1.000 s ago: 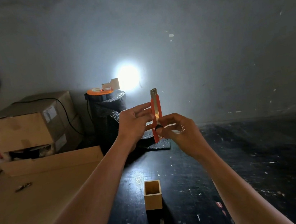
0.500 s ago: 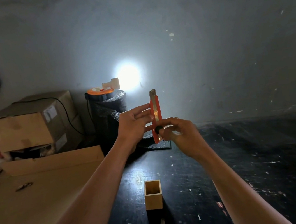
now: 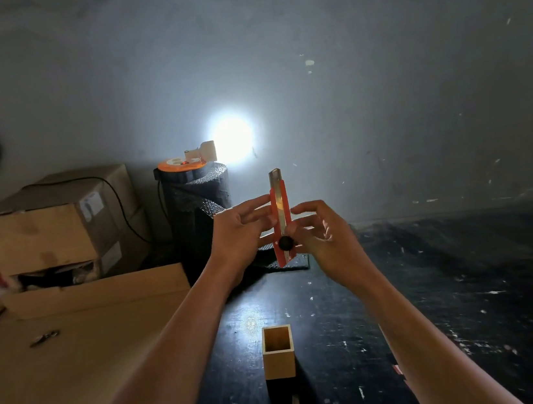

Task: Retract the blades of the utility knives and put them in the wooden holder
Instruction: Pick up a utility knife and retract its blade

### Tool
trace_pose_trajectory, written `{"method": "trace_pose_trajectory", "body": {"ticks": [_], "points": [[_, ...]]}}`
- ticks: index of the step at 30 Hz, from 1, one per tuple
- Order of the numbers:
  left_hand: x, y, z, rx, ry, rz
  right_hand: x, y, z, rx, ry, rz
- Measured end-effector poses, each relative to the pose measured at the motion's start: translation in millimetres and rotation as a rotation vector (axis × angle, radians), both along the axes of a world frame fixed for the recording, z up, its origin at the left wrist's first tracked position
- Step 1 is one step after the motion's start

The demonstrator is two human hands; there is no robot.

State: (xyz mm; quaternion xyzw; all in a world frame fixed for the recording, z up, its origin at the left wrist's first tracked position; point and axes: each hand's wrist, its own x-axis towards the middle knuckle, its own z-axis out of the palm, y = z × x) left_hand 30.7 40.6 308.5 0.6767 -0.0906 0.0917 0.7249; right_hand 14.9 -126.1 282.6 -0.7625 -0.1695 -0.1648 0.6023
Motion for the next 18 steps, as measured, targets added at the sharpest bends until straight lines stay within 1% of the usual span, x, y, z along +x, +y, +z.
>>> {"method": "trace_pose_trajectory", "body": {"ticks": [3,8,11,13,15,18], "points": [[-3,2,-10,-0.039,0.004,-0.058,8,2,5,0.005,0.005,-0.047],[0,6,-31,-0.02,-0.002,-0.06,24,5,5,-0.144,-0.008,-0.107],[8,11,-43,-0.023,0.021,-0.057,28,9,-4,-0.13,0.022,-0.085],[15,15,-57,-0.005,0.055,-0.014,31,12,-14,-0.099,0.058,-0.065],[23,22,-79,0.048,0.085,0.05,37,15,-29,-0.075,0.108,-0.06],[34,31,-126,0.211,0.143,0.113,50,19,-61,-0.042,0.191,-0.064]]}}
